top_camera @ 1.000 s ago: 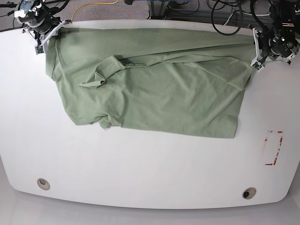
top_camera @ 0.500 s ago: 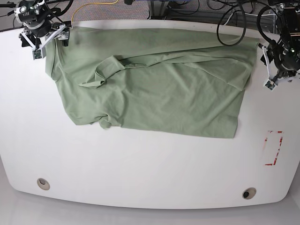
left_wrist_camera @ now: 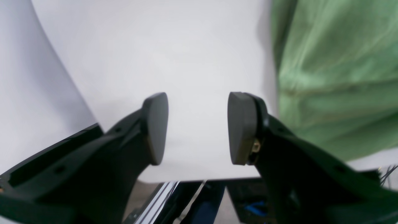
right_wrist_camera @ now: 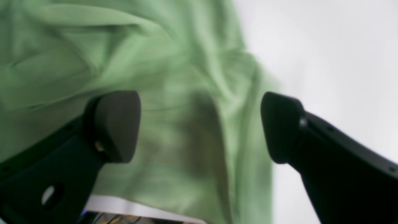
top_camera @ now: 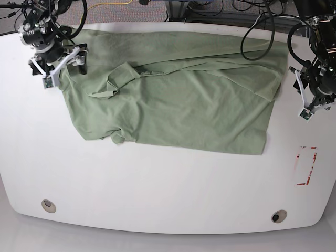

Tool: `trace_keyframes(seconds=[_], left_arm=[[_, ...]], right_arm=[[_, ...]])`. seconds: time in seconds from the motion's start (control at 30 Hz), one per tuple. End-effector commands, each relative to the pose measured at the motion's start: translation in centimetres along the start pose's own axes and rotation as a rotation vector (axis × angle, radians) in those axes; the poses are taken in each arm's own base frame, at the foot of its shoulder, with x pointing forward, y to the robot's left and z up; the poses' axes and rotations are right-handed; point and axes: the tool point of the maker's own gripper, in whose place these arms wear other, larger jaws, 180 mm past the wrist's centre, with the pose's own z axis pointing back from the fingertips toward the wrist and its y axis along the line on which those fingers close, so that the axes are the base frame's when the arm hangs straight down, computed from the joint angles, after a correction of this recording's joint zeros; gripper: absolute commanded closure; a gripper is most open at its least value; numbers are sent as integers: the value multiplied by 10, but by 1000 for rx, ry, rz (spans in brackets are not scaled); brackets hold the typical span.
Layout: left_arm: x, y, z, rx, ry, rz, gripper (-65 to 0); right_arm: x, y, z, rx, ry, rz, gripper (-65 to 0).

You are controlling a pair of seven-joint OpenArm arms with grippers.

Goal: Fold the T-shirt properly

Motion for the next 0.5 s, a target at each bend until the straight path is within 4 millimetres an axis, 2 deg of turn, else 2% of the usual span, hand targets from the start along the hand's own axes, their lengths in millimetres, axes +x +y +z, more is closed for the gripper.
trace_keyframes(seconds=[0.0, 0.23, 0.47], left_arm=[[9, 6, 5, 23, -28, 3, -288], [9, 4, 4, 15, -27, 2, -288], [8, 3, 3, 11, -24, 3, -288]], right_arm=[[16, 22, -4, 77, -35, 29, -582], [19, 73, -19, 220, -15, 109, -582], [17, 111, -26, 308, 15, 201, -582]])
